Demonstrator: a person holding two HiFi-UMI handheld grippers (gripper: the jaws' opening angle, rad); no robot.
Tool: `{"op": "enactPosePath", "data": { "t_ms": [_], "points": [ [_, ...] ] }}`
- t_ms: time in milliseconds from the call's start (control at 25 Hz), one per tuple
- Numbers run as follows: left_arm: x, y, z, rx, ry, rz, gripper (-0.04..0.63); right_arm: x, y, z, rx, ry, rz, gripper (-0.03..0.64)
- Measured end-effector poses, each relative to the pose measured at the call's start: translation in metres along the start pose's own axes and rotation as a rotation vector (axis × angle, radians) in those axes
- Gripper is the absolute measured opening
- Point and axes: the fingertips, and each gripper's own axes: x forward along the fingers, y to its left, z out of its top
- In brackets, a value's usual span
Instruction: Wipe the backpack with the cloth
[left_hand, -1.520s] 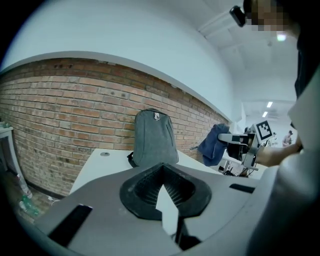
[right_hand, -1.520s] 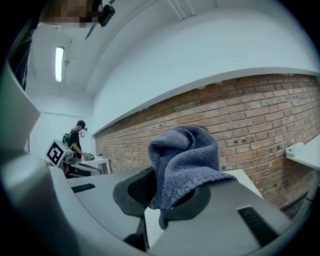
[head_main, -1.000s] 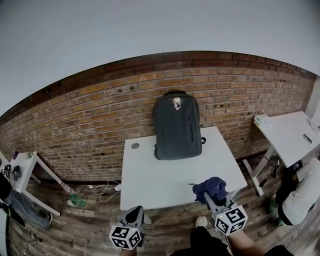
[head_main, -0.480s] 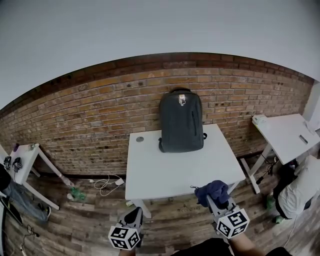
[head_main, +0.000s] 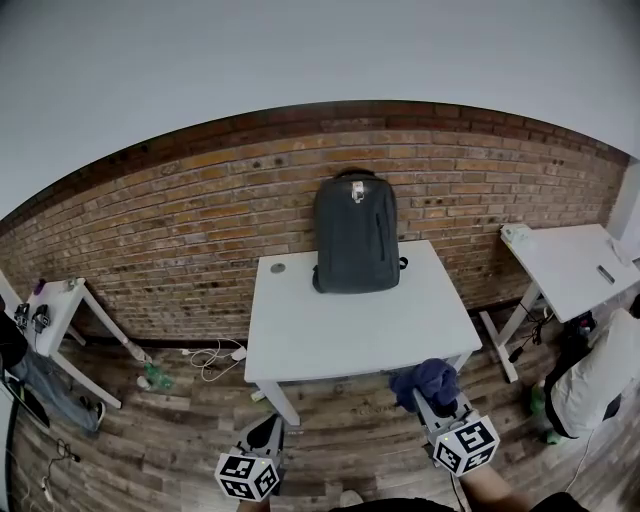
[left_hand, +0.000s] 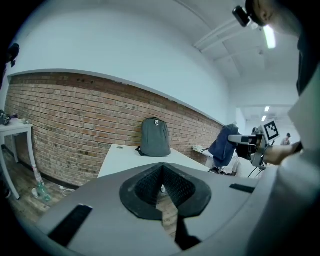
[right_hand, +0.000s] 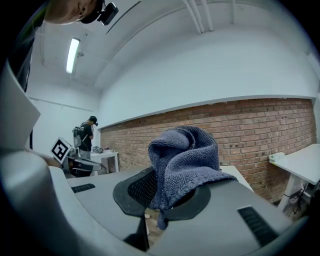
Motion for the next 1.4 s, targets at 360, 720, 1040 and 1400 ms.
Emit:
{"op": "enactPosePath", "data": {
  "t_ms": [360, 720, 1040, 1400],
  "points": [
    [-0.037, -0.044, -0.02, 0.004, 0.005, 0.02, -0.009, -0.064, -0.003, -0.009, 0.005, -0.006, 0.001, 0.038],
    [-0.06, -0.094, -0.04, 0.019, 0.019, 0.015, -0.009, -0.12, 0.007, -0.006, -0.015, -0.04, 0.013, 0.038],
    [-0.088, -0.154, -0.055, 0.054, 0.019, 0.003, -0.009, -0.183, 0.017, -0.003, -0.036, -0.083, 0.052, 0.038],
    [-0.151, -0.224, -0.077, 0.072, 0.023, 0.018, -0.009, -0.272, 0.025, -0.016, -0.001, -0.083, 0.063, 0.038]
  ]
}}
